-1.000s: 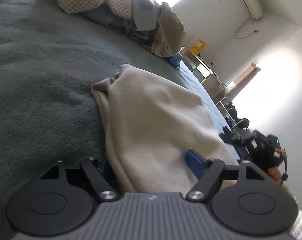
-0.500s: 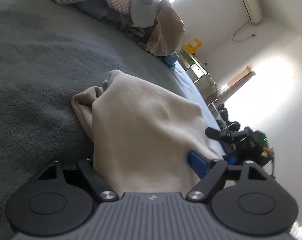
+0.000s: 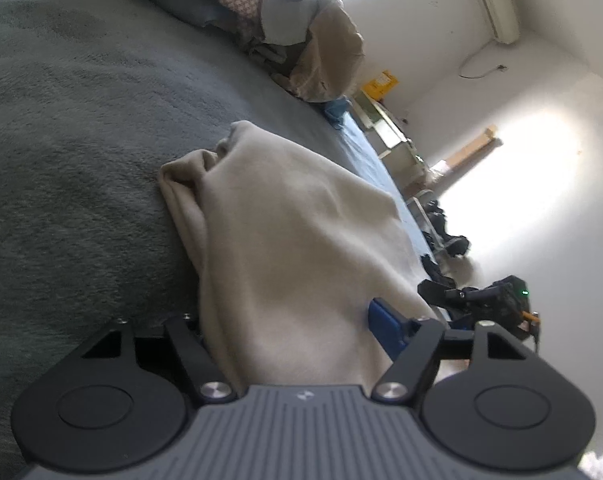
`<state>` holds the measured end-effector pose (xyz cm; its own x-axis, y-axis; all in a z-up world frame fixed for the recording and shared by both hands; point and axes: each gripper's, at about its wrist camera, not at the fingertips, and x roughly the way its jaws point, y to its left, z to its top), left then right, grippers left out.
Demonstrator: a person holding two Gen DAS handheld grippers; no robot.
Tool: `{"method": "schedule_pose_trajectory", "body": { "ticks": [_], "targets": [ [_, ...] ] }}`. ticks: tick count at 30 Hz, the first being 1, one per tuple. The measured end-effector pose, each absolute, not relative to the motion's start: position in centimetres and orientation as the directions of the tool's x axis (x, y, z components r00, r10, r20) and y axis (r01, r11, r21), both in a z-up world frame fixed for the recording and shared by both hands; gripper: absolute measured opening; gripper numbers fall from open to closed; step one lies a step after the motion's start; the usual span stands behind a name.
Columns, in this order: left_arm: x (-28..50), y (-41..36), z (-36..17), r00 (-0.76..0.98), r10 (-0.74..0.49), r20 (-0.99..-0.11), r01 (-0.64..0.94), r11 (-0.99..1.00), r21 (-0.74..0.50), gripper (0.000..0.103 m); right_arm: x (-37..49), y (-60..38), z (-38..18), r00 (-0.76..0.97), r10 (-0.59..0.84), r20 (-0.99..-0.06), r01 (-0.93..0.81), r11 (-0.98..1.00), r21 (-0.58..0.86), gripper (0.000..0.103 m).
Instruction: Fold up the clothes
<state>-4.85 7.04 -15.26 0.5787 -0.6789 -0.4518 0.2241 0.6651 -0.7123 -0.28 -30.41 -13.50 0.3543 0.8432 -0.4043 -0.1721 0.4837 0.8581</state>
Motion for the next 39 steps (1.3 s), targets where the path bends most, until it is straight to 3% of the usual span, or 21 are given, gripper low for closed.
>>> {"method": "schedule_pose_trajectory", "body": {
  "ticks": [3,7,13,21,24,27,39],
  "targets": [
    [-5.1,6.0,-15.1,0.604,-0.649,-0.462,0.232,0.698,-0.677,0.075,0.0,-29.6,-13.2,0.353,0.833,-0.427,-0.184,0.509,0.841,0.072],
    [-5.4,5.1,-14.4,0.619,-0.617,-0.486,0.217,0.729,-0.650,0.069,-0.6,-29.5,-12.7,0.379,0.797,-0.470,-0.188,0.564,0.804,0.057],
    [-5.7,4.0,-12.9,0.601,-0.586,-0.544,0.220,0.776,-0.591,0.064,-1.9,-28.8,-11.5,0.430,0.754,-0.496,-0.216,0.619,0.755,0.044],
    [-5.6,5.5,-14.1,0.505,-0.671,-0.543,0.219,0.708,-0.671,0.068,-1.7,-29.4,-12.4,0.408,0.780,-0.474,-0.191,0.581,0.791,0.044],
    [-5.1,4.9,-14.5,0.492,-0.692,-0.528,0.230,0.688,-0.688,0.080,-1.2,-29.8,-13.4,0.386,0.807,-0.447,-0.155,0.534,0.831,0.049],
    [-4.7,4.0,-14.7,0.498,-0.688,-0.528,0.239,0.694,-0.679,0.082,-0.8,-30.3,-14.4,0.371,0.832,-0.413,-0.114,0.482,0.869,0.050],
    [-6.4,0.7,-11.9,0.555,-0.525,-0.645,0.223,0.841,-0.492,0.062,-2.3,-28.7,-12.1,0.437,0.756,-0.487,-0.182,0.604,0.776,0.039]
  ]
}}
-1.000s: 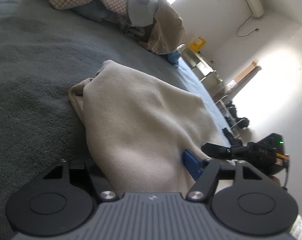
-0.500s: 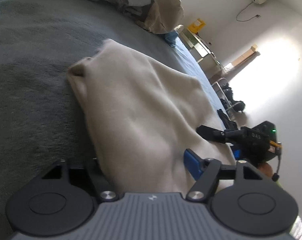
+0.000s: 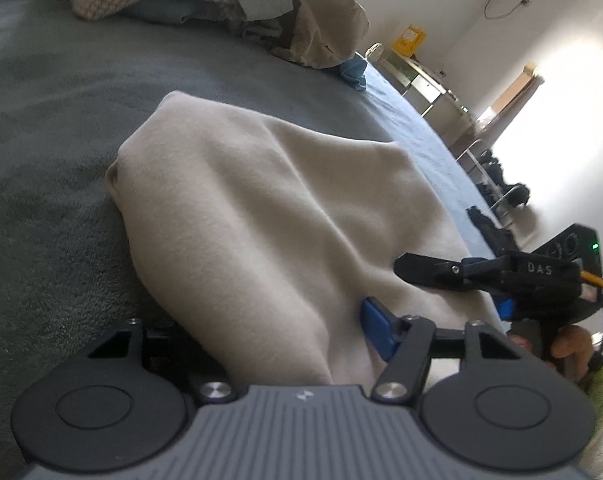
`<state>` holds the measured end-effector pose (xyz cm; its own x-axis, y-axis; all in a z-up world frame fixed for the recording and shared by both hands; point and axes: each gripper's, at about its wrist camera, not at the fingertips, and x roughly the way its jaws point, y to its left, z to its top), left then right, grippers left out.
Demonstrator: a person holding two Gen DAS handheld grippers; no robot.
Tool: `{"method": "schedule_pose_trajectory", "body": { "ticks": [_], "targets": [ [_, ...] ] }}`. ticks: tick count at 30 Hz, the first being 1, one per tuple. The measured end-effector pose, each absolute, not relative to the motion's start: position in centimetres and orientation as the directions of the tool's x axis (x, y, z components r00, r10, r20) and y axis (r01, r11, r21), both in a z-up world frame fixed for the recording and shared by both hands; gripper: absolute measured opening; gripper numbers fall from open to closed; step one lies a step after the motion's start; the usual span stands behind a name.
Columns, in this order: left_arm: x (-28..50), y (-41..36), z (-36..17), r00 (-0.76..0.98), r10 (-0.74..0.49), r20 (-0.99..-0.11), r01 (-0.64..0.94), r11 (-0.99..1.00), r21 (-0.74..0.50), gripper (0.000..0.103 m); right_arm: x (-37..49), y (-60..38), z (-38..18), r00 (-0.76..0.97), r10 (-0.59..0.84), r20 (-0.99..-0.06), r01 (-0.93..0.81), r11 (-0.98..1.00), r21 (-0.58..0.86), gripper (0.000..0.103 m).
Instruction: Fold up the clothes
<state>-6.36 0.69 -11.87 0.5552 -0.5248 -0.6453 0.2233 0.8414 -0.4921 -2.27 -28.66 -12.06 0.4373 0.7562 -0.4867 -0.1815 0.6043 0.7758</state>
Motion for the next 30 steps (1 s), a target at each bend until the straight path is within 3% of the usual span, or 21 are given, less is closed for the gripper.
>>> {"method": "schedule_pose_trajectory", "body": {
  "ticks": [15,22,30],
  "targets": [
    [-7.0,-1.6,-10.2,0.573,-0.418,-0.704,0.235,0.908,-0.347,0.058,-2.2,-28.7,-12.3,0.450,0.757,-0.473,-0.179,0.596,0.783,0.038],
    [-7.0,-2.5,-10.2,0.575,-0.393,-0.718,0.247,0.920,-0.305,0.061,-1.7,-29.5,-13.5,0.431,0.784,-0.446,-0.161,0.553,0.817,0.039],
    [-6.1,-2.0,-11.0,0.553,-0.418,-0.721,0.245,0.908,-0.339,0.069,-1.2,-29.9,-14.3,0.413,0.807,-0.421,-0.150,0.517,0.843,0.042]
  ]
}}
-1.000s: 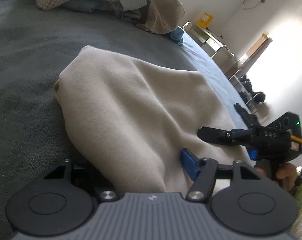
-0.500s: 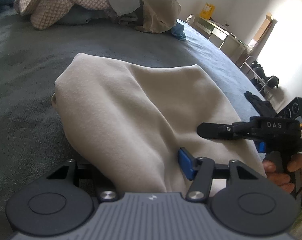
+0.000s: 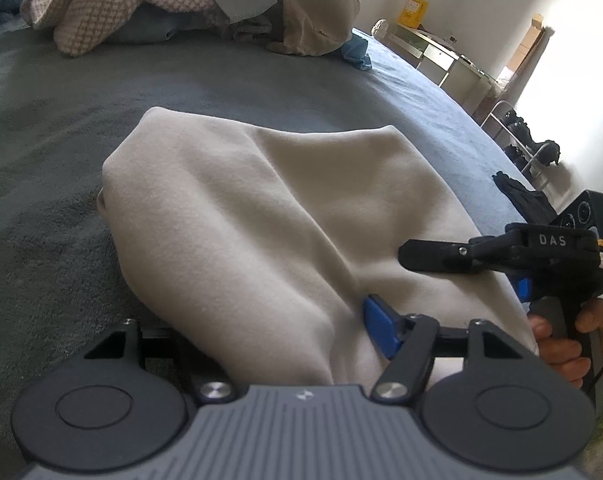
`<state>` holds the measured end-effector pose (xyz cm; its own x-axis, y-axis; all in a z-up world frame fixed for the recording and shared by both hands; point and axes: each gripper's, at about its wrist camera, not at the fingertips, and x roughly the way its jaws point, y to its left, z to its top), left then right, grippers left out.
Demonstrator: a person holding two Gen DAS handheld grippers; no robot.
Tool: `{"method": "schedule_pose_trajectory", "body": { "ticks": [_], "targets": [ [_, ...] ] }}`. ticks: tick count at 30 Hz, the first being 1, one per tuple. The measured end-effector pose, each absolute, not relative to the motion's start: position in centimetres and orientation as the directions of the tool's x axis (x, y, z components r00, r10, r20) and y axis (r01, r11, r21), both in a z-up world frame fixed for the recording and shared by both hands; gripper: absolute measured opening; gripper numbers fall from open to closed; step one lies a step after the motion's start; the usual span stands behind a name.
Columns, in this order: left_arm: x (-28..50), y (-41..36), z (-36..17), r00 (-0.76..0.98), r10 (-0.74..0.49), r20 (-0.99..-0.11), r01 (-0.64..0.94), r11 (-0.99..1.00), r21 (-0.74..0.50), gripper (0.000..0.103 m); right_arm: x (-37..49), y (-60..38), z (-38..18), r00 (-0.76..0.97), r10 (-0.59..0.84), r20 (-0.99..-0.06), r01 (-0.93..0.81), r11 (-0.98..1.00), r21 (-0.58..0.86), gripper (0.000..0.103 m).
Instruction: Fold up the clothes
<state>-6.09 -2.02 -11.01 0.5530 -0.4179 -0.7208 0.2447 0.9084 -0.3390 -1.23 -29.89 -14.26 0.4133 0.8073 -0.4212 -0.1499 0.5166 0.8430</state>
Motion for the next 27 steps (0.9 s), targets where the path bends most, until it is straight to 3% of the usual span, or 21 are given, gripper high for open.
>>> {"method": "schedule_pose_trajectory", "body": {
  "ticks": [9,14,24,27],
  "targets": [
    [-5.6,-1.5,-11.7,0.538,-0.448,-0.714,0.251,0.894,-0.372,0.075,-1.0,-30.3,-14.7,0.391,0.829,-0.400,-0.146,0.485,0.862,0.043],
    [-4.6,0.3,-12.8,0.489,-0.570,-0.660,0.272,0.819,-0.506,0.089,-0.9,-30.6,-15.0,0.380,0.843,-0.381,-0.145,0.461,0.875,0.044],
    [-1.9,3.2,-14.1,0.415,-0.712,-0.567,0.196,0.678,-0.708,0.085,-1.1,-30.8,-15.3,0.392,0.845,-0.364,-0.137,0.445,0.885,0.046],
    [-3.1,3.8,-14.5,0.403,-0.727,-0.556,0.216,0.666,-0.714,0.080,-1.1,-30.8,-15.3,0.387,0.849,-0.360,-0.144,0.441,0.886,0.046]
  ]
}}
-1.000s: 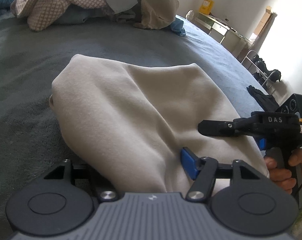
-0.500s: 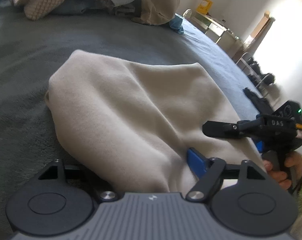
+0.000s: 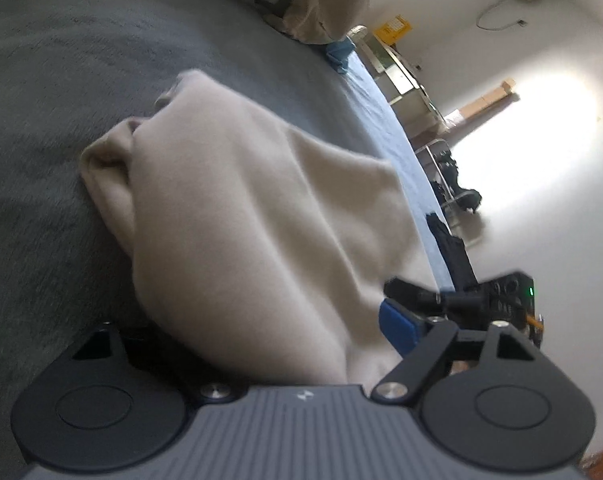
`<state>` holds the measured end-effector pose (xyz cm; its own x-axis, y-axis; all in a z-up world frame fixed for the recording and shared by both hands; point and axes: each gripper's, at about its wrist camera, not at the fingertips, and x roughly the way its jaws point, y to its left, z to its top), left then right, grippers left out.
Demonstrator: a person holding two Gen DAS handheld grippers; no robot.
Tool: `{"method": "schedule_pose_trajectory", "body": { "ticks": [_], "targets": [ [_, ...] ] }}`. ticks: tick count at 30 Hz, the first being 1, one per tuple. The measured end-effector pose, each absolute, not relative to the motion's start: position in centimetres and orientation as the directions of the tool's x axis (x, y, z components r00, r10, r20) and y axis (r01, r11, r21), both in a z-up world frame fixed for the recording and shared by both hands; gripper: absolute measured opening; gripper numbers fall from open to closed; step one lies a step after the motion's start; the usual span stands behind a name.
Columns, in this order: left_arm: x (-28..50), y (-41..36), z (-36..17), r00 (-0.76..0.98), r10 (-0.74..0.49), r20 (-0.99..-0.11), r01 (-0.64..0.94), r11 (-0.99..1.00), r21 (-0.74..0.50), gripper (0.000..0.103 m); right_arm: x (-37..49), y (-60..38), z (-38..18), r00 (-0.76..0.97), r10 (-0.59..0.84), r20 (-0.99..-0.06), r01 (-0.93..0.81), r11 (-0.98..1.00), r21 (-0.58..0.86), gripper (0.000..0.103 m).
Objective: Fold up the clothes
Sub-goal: 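Lift the hoodie bundle with both tools and fold it further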
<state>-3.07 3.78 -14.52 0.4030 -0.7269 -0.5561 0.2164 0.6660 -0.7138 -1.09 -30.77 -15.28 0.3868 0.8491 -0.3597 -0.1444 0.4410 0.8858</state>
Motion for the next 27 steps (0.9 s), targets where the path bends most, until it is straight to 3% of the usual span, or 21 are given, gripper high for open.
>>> {"method": "schedule_pose_trajectory", "body": {
  "ticks": [7,18,21,23,27],
  "targets": [
    [-6.2,4.8,-14.9,0.404,-0.753,-0.519,0.268,0.640,-0.720,0.080,-1.3,-31.4,-15.6,0.368,0.874,-0.318,-0.170,0.399,0.901,0.047],
    [-4.8,2.2,-15.1,0.454,-0.723,-0.521,0.281,0.671,-0.687,0.085,-1.7,-31.5,-15.9,0.335,0.901,-0.274,-0.223,0.359,0.906,0.053],
    [-5.3,2.4,-15.1,0.488,-0.703,-0.517,0.256,0.682,-0.685,0.074,-2.3,-30.7,-15.1,0.369,0.873,-0.318,-0.247,0.422,0.872,0.050],
    [-5.8,2.7,-15.0,0.512,-0.681,-0.524,0.242,0.699,-0.673,0.061,-3.2,-30.3,-14.3,0.408,0.843,-0.350,-0.270,0.478,0.836,0.046],
    [-6.6,2.6,-14.3,0.536,-0.654,-0.534,0.230,0.722,-0.652,0.055,-5.5,-28.8,-12.1,0.496,0.769,-0.404,-0.337,0.599,0.726,0.043]
  ]
}}
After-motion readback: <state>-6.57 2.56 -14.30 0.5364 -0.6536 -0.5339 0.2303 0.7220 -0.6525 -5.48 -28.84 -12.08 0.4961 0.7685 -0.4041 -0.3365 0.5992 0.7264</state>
